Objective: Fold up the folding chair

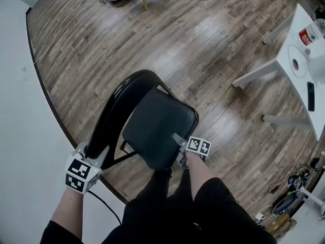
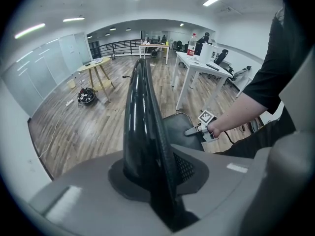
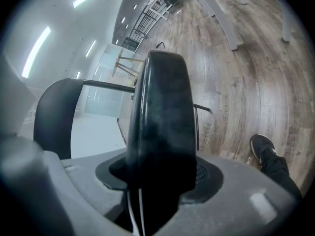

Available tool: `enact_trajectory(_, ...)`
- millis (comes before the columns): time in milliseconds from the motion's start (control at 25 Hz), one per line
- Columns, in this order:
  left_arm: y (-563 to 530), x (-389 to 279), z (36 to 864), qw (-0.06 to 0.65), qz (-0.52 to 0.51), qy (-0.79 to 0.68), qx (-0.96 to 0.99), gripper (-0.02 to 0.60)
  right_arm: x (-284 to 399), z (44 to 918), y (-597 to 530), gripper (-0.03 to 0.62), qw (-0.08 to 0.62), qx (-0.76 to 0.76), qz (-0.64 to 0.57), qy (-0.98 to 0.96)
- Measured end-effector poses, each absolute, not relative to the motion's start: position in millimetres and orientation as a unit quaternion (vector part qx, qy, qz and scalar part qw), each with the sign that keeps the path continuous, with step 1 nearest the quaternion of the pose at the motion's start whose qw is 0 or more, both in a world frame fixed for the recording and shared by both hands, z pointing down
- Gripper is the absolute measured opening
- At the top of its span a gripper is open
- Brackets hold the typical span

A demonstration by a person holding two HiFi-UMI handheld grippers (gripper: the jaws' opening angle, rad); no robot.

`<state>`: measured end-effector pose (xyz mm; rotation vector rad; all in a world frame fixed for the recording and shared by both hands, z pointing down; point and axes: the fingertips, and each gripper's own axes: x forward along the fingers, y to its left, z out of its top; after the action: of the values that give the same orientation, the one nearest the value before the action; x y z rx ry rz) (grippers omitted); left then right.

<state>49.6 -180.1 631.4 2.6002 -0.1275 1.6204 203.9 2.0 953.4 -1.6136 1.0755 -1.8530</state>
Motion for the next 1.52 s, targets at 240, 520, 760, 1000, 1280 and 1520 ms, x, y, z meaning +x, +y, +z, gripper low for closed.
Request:
enact_trajectory(240,-169.0,51.7,629.1,0.037,0.536,-0.054,0.842,0.074,202.9,947.0,2.3,0.249,0.224,-0.587,-0.675,0.387)
enact_trajectory(520,-157.0,53.9,626.5,0.031,0.539,-0.056,0.840,0.071,200.4,941.2,2.1,0.241,0.224,-0.591,-0.674,0.383)
enact_trajectory(760,-143.1,56.0,625.9,0.023,0.540,-0.059,0.839,0.064,200.4,938.1,2.0,0.238,0.221,-0.594,-0.673,0.382)
enact_trajectory(1000,-134.8,58.3,623.9,0.020,0.542,-0.065,0.837,0.063,200.3,932.3,0.0,0.232,0.218,-0.596,-0.673,0.379)
enact_trajectory(1280,-128.2,58.7,621.3,0.017,0.544,-0.070,0.836,0.061,197.6,925.2,-4.0,0.227,0.211,-0.601,-0.676,0.372)
enact_trajectory(1520,-121.1,60.7,620.9,0.012,0.544,-0.075,0.835,0.061,197.5,921.2,-5.8,0.227,0.204,-0.606,-0.677,0.365)
